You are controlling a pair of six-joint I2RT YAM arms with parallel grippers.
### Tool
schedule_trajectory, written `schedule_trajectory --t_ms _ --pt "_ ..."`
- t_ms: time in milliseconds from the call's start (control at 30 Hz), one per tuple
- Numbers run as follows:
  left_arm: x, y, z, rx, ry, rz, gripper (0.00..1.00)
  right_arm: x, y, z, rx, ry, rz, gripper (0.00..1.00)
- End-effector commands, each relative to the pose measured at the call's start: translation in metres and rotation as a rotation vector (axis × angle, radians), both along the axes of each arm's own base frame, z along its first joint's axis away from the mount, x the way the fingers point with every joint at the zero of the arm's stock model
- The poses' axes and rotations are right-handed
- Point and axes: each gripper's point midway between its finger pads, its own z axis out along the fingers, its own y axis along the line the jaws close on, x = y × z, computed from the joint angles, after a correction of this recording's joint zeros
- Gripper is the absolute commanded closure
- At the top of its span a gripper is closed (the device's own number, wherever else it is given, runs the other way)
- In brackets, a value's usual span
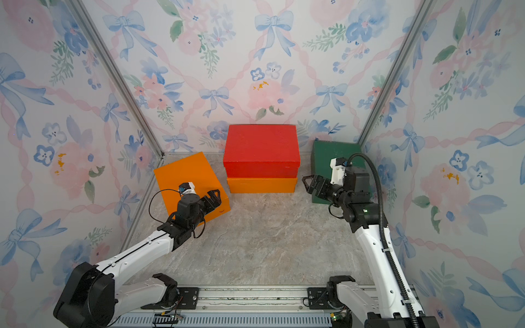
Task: Stack the shoeboxes
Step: Move the shoebox to the center of the board.
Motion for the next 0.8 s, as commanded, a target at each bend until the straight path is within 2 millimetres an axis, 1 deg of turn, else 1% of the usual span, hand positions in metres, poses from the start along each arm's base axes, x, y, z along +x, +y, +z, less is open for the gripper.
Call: schedule_trajectory --t_ms 0,167,300,400,467,567,600,633,667,767 --pt "-0.066 -0.004 -0.103 0.052 0.377 -0.035 0.02 -0.007 0.005 -0.001 0.011 0.000 0.021 0.03" --pt "-0.078 -0.026 -0.101 0.041 0.368 -0.072 0.02 -0.010 0.005 -0.001 0.013 -0.001 0.022 0.03" --pt "-0.081 -0.055 -0.089 0.038 0.341 -0.131 0.02 -0.011 0.004 0.000 0.010 -0.006 0.019 0.03" --pt "-0.079 -0.077 -0.072 0.032 0.306 -0.179 0.02 -0.012 0.005 0.002 0.015 -0.010 0.019 0.03" --pt "-0.073 -0.086 -0.051 0.020 0.260 -0.199 0.02 -0.013 0.004 0.004 0.014 -0.011 0.019 0.03" --pt "-0.063 -0.085 -0.020 0.031 0.196 -0.194 0.02 -0.015 0.003 0.005 0.004 -0.016 0.016 0.03" --pt "-0.061 -0.084 -0.014 0.034 0.186 -0.195 0.02 -0.016 0.003 0.006 0.002 -0.017 0.015 0.03" --pt "-0.056 -0.086 0.001 0.024 0.160 -0.200 0.02 -0.016 0.002 0.006 0.000 -0.019 0.013 0.03" --pt "-0.053 -0.084 0.010 0.025 0.144 -0.199 0.02 -0.016 0.002 0.005 0.000 -0.018 0.011 0.03" --pt "-0.044 -0.072 0.025 0.049 0.125 -0.180 0.02 -0.017 0.003 0.004 0.007 -0.013 0.013 0.03"
